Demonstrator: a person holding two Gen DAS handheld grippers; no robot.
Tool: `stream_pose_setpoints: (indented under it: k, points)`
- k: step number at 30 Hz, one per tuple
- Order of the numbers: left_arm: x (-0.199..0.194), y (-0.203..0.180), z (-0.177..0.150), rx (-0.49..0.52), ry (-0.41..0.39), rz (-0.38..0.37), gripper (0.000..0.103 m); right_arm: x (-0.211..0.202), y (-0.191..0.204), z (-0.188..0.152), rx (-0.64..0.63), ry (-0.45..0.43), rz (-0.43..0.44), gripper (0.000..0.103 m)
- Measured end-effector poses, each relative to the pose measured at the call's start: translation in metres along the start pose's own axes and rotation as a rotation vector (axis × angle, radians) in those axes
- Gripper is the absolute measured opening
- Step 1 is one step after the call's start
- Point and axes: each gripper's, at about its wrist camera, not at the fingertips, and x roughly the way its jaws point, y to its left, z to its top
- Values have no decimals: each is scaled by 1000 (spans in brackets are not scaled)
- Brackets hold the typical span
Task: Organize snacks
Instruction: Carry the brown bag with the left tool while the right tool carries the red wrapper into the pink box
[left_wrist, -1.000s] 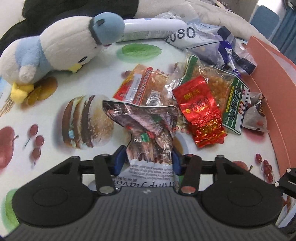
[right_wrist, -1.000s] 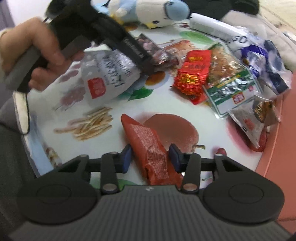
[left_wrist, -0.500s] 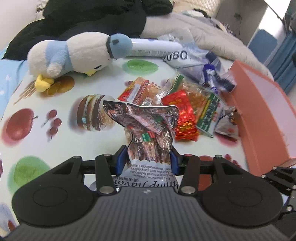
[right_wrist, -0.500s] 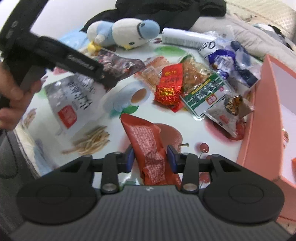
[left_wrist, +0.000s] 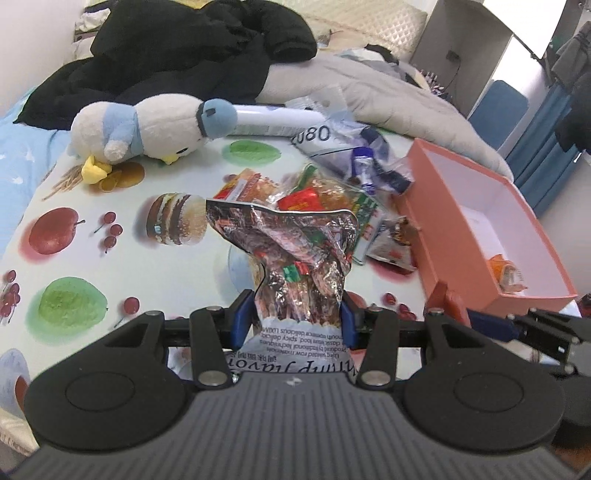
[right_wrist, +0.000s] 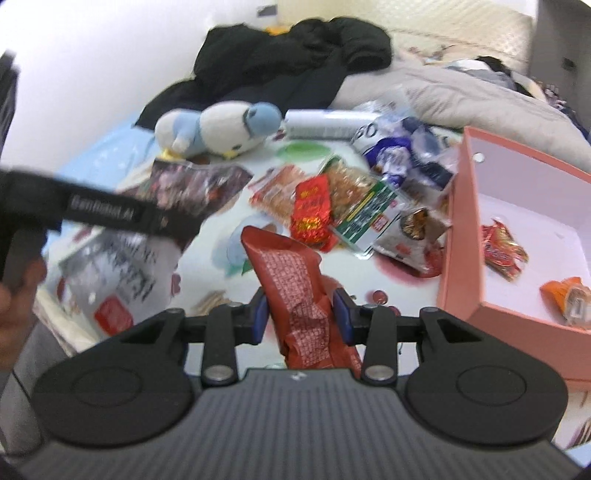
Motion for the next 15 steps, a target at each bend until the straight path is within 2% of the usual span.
stream_pose_setpoints:
  k: [7,15]
  points:
    - [-34,-14,-8,-16,-36,-20,53,-36,-6,7,76,-73,-23,40]
    - [-62,-32,-16,-46,-63,-73,53,-71,-4,10,101,-140,-33,40]
